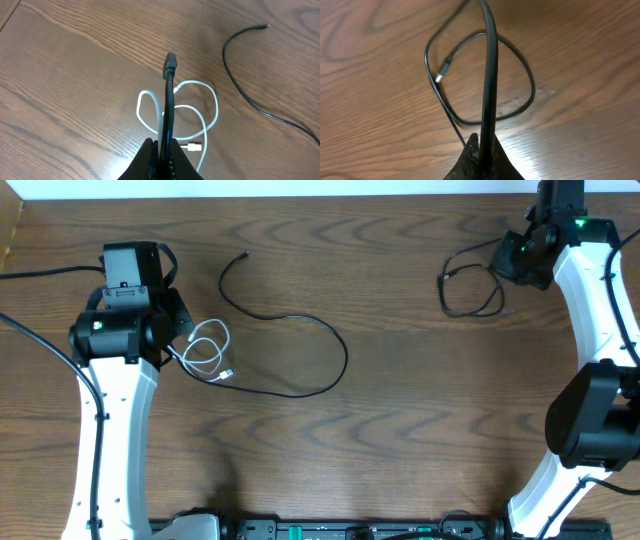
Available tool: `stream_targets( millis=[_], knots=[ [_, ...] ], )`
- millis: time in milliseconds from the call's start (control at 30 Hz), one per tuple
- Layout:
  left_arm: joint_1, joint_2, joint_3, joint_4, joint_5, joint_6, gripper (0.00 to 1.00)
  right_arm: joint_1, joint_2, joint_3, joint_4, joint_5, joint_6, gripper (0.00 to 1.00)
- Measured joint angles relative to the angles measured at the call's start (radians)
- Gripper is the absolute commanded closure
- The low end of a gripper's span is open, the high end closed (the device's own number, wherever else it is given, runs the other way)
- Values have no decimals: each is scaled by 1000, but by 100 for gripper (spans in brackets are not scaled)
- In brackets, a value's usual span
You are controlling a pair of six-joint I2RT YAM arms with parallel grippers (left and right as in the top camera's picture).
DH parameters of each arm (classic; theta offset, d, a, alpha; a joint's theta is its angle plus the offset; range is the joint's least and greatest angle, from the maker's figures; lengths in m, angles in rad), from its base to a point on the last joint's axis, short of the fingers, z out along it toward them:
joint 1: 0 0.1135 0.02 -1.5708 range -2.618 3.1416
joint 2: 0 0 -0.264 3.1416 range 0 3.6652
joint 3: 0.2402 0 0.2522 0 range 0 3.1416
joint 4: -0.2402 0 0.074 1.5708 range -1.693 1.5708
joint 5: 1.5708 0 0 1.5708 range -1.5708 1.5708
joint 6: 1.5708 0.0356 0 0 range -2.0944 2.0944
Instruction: Untangle cables
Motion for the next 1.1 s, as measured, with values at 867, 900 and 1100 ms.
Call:
stream_targets(
  millis=[867,900,1100],
  knots=[
    [-25,71,0,1,236,0,93,-3,0,-217,21,211,0,39],
    [-40,71,0,2,241,0,93,-6,0,-237,35,211,19,39],
    [-170,126,0,65,250,0,93,-14,2,-316,138,211,75,39]
  ],
)
